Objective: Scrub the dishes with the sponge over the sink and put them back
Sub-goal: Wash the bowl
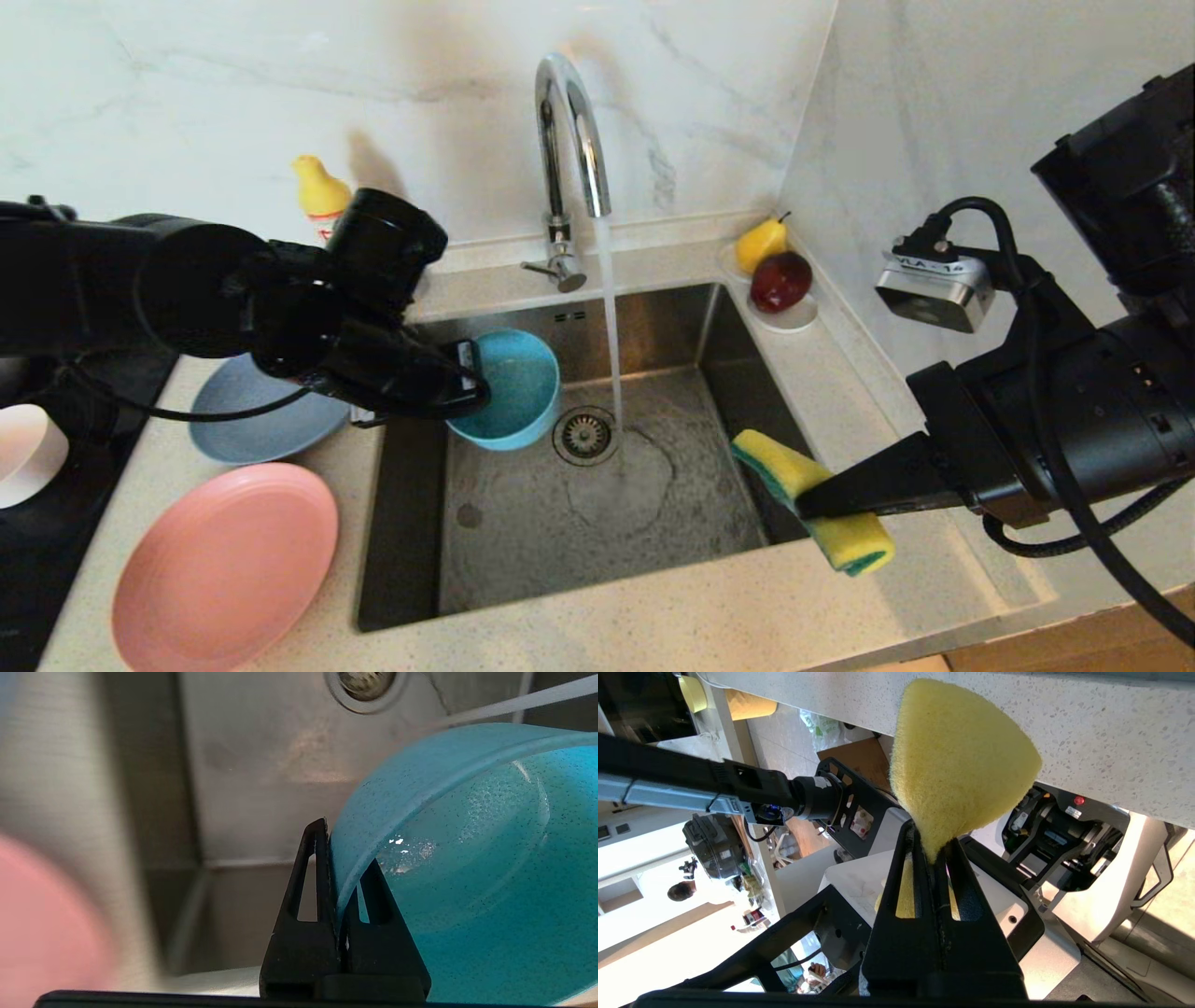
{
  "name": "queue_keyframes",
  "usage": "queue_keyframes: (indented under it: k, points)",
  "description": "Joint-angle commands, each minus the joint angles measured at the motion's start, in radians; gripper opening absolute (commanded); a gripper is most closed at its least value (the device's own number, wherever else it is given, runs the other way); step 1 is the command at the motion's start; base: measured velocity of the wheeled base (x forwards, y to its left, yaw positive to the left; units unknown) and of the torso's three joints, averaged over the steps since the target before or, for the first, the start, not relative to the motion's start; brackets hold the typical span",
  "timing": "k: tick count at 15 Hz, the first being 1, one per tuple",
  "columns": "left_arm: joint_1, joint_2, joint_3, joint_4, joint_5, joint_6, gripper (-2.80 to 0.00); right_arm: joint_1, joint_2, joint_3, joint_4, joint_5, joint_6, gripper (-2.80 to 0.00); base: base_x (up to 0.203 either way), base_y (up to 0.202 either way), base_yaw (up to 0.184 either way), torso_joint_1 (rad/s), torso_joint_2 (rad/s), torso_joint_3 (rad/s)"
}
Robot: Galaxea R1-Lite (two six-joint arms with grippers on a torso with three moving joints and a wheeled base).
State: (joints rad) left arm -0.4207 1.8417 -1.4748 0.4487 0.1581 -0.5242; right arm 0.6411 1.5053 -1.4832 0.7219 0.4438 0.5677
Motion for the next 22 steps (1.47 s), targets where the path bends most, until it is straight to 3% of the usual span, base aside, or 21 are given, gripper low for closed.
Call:
queue_keyframes:
  k: [1, 3, 8, 12, 18, 22]
  points:
    - [-0.028, 0.131, -0.070, 0.004, 0.002, -0.045, -2.80, 0.000, -0.002, 0.000, 0.004, 0.003, 0.003, -2.80, 0.000, 0.000, 0.000, 0.000, 0.00, 0.000]
    - [-0.040, 0.196, -0.137, 0.005, 0.003, -0.096, -2.80, 0.000, -0.002, 0.000, 0.001, 0.003, 0.003, -2.80, 0.000, 0.000, 0.000, 0.000, 0.00, 0.000]
    - [-0.057, 0.323, -0.244, 0.004, 0.007, -0.142, -2.80, 0.000, -0.007, 0.001, -0.002, 0.003, 0.003, -2.80, 0.000, 0.000, 0.000, 0.000, 0.00, 0.000]
    - [-0.060, 0.406, -0.339, 0.006, 0.051, -0.182, -2.80, 0.000, -0.010, 0.001, -0.002, 0.003, 0.003, -2.80, 0.000, 0.000, 0.000, 0.000, 0.00, 0.000]
    - [-0.082, 0.454, -0.434, 0.008, 0.052, -0.189, -2.80, 0.000, -0.011, 0.003, -0.002, 0.004, 0.003, -2.80, 0.000, 0.000, 0.000, 0.000, 0.00, 0.000]
    - [-0.087, 0.473, -0.438, 0.005, 0.054, -0.196, -2.80, 0.000, -0.018, 0.009, -0.002, 0.004, 0.003, -2.80, 0.000, 0.000, 0.000, 0.000, 0.00, 0.000]
